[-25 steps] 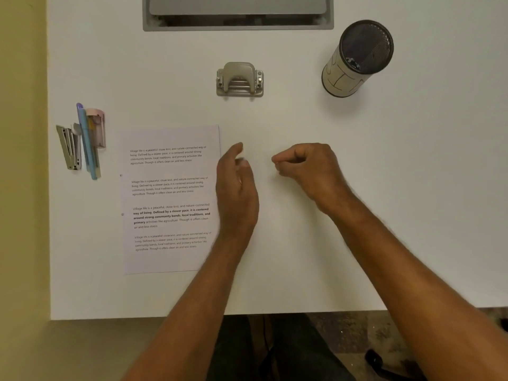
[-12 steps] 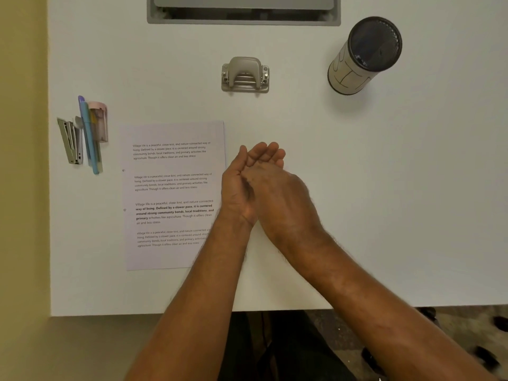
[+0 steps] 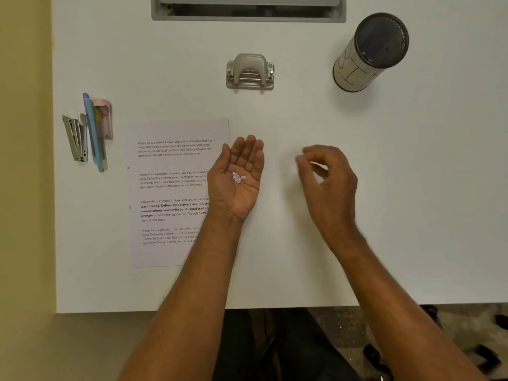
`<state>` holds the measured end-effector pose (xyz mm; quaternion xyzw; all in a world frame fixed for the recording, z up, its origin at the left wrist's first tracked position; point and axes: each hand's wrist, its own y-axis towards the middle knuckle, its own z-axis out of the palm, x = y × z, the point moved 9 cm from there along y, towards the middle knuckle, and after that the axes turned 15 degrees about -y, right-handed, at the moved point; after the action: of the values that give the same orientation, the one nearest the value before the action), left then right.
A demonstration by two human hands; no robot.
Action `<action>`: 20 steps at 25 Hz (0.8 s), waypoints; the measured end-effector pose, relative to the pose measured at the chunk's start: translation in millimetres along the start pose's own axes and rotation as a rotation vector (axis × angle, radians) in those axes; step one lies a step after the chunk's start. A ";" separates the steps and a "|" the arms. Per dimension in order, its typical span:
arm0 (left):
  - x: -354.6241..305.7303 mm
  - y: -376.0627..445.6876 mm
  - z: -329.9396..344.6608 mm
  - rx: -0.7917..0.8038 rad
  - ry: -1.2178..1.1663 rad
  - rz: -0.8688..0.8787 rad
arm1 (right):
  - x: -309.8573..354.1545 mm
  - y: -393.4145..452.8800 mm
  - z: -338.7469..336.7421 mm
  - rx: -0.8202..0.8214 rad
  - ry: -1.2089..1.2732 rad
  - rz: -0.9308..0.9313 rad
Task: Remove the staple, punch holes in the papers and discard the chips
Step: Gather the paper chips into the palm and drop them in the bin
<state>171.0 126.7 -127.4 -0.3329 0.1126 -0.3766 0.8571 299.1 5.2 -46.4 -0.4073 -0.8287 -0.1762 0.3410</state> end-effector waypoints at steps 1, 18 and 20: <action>-4.4 -0.3 -0.9 -0.003 -0.018 0.010 | -14.8 -3.8 3.1 0.020 -0.074 0.050; -27.1 -6.7 -6.9 0.009 -0.038 0.059 | 5.1 -31.1 73.2 0.537 -0.526 -0.443; -27.6 -5.1 -7.5 0.005 -0.029 0.059 | 10.1 -22.4 64.8 0.525 -0.576 -0.462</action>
<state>145.6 140.3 -131.3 -0.3326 0.1090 -0.3468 0.8702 249.6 34.2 -85.2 -0.1439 -0.9756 0.0889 0.1398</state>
